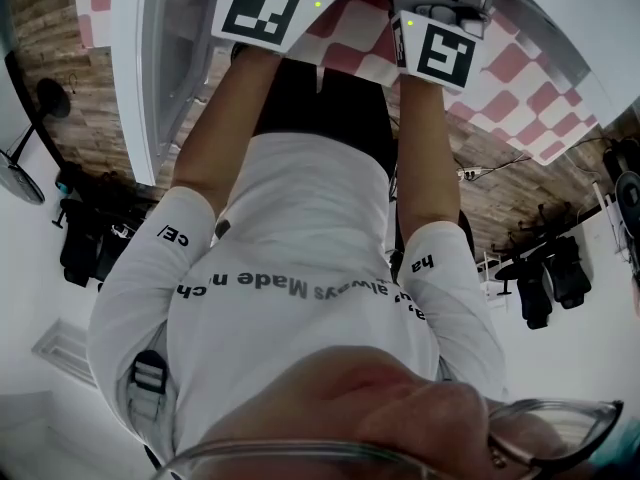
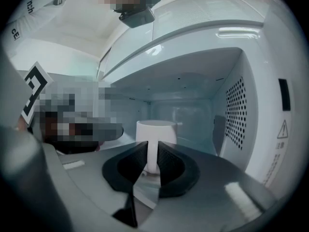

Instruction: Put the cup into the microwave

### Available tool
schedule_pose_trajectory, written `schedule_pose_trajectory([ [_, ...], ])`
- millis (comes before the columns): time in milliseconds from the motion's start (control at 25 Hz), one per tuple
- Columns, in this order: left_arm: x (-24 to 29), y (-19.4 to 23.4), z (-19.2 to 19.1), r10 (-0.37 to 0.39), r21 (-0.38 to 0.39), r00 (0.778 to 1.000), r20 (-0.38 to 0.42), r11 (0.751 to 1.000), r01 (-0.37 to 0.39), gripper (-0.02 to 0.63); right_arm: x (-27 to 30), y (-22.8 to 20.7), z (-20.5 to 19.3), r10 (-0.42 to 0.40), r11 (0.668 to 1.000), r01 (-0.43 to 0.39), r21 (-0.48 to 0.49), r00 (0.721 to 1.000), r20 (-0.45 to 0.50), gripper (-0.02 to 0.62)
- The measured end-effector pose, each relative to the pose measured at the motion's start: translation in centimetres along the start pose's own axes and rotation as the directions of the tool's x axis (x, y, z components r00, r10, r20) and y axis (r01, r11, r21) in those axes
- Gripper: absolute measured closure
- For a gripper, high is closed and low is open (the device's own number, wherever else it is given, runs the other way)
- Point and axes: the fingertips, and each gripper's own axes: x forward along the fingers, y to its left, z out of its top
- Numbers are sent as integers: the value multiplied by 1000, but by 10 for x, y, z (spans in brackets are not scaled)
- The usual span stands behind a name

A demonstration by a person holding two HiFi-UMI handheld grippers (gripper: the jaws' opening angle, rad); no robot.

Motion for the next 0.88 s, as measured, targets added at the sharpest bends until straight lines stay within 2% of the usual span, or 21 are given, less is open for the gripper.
schedule_pose_trajectory([
  [120, -4, 0, 9, -3, 1, 1000, 0, 1000, 3, 603, 1, 5, 5, 28, 1000, -28, 5, 999, -27, 482],
  [240, -10, -5, 8, -17, 18, 999, -39, 1000, 17, 603, -7, 5, 13, 22, 1000, -21, 17, 999, -47, 463],
  [360, -21, -8, 10, -15, 7, 998, -62, 1000, 15, 603, -18, 3, 22, 4, 1000, -2, 20, 998, -70, 463],
  [640, -46, -21, 49, -5, -68, 999, -32, 998, 3, 603, -56, -2, 56, 4, 998, 2, 69, 997, -83, 482],
  [880, -69, -38, 95, -42, -28, 999, -10, 999, 41, 603, -95, 14, 96, 36, 995, -29, 91, 996, -77, 494],
])
